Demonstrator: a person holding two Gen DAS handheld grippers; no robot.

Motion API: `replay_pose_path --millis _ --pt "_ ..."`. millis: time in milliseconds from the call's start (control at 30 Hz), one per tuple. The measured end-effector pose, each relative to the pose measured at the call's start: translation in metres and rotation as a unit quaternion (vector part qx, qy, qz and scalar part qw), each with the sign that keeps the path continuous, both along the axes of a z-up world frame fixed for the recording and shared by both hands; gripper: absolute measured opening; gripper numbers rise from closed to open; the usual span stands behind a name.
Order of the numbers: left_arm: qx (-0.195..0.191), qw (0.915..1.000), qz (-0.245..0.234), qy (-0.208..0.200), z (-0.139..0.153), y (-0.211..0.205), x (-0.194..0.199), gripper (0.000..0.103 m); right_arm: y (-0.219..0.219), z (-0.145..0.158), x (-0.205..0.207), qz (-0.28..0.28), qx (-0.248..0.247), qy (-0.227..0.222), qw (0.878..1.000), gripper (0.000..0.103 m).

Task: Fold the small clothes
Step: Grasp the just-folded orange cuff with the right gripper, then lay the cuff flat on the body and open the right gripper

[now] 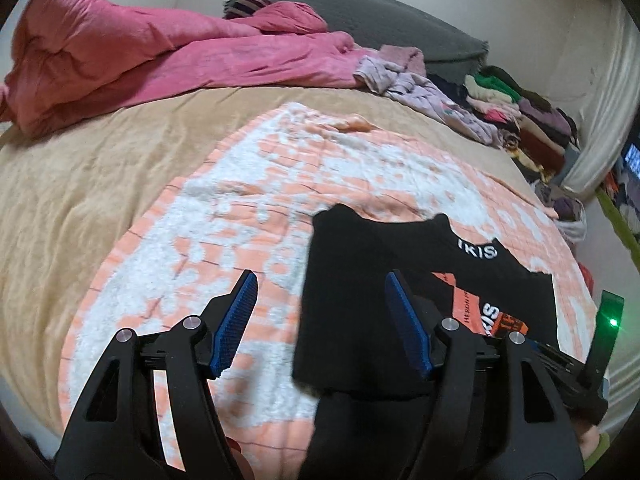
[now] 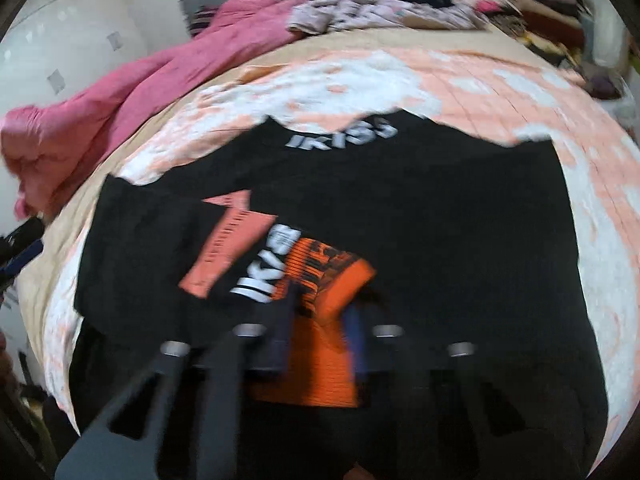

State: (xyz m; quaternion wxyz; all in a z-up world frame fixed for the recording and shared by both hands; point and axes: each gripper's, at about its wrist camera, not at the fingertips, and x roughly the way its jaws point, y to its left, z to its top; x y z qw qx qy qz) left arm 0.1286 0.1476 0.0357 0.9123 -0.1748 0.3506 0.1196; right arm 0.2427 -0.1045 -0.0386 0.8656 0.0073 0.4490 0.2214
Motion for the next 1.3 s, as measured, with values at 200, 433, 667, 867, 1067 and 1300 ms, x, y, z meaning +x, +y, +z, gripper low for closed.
replay_pose_path --millis 200,433,667,867,1067,1300 --pt "-0.010 0.9999 0.013 -0.006 0.003 0.011 -0.005 0.058 0.006 0.047 -0.012 0.035 0.010 -0.074 0.997 0.008" --pt "-0.006 0.9999 0.011 -0.009 0.004 0.009 -0.003 0.058 -0.021 0.098 -0.012 0.024 0.003 -0.141 0.990 0.008" --pt "0.001 1.0000 -0.002 -0.002 0.002 -0.003 0.006 0.058 -0.051 0.083 -0.001 -0.009 -0.028 -0.126 0.992 0.008" --pt "0.016 0.9995 -0.027 0.006 -0.001 -0.023 0.020 0.058 -0.057 0.067 -0.004 -0.015 -0.034 -0.117 0.992 0.008" --pt "0.025 0.9981 -0.053 0.019 -0.009 -0.045 0.035 0.058 -0.064 0.062 -0.005 -0.034 -0.049 -0.114 0.992 0.008" --pt "0.026 0.9952 -0.087 0.036 -0.023 -0.069 0.053 0.058 -0.072 0.051 -0.002 -0.045 -0.055 -0.102 0.992 0.008"
